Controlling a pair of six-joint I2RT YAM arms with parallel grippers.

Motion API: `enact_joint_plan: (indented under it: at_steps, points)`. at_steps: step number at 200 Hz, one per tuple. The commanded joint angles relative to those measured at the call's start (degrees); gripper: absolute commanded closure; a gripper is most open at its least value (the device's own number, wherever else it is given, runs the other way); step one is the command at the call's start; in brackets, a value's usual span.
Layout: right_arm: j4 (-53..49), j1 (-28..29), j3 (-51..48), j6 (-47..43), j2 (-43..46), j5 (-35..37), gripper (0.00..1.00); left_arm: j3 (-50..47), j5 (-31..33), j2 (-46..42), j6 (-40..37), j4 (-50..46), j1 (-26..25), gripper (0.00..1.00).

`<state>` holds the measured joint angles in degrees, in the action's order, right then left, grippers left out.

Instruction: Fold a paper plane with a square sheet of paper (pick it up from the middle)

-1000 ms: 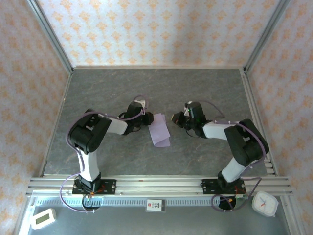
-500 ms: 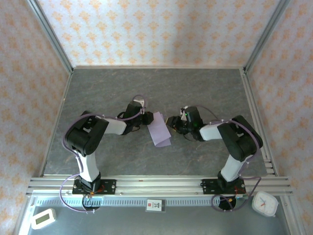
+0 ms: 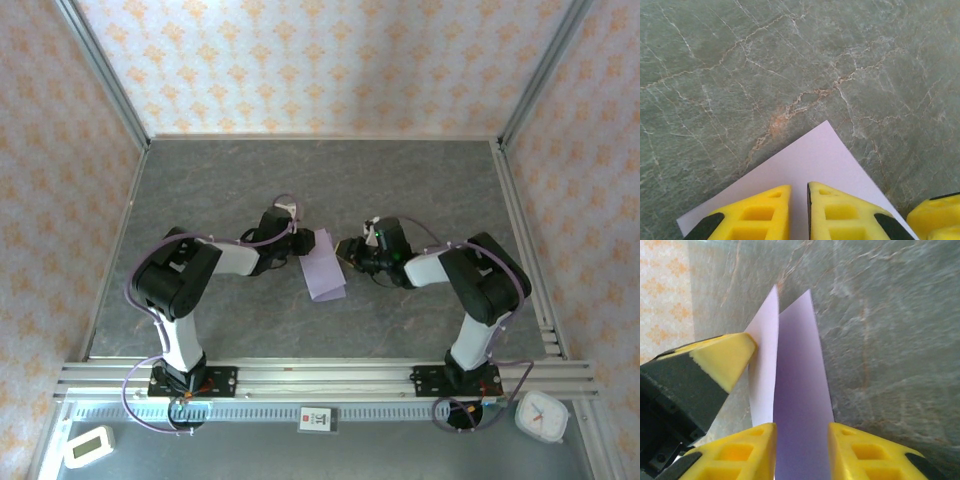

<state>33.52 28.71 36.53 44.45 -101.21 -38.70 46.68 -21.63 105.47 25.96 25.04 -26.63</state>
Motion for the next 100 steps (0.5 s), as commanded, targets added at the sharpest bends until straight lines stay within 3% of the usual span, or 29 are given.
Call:
enact_joint_plan:
  at_steps: [1,100]
  points:
    - [1.2,0.4,1.5,-0.1,-0.8,-1.0,0.70,1.6,1.6,-1.0,-2.0,-1.8,-0.6,0.82]
    - [-1.7,0.5,-0.2,-1.2,3.6,1.4,0.64,0.9,1.4,-2.8,-1.9,-1.5,-0.9,0.82]
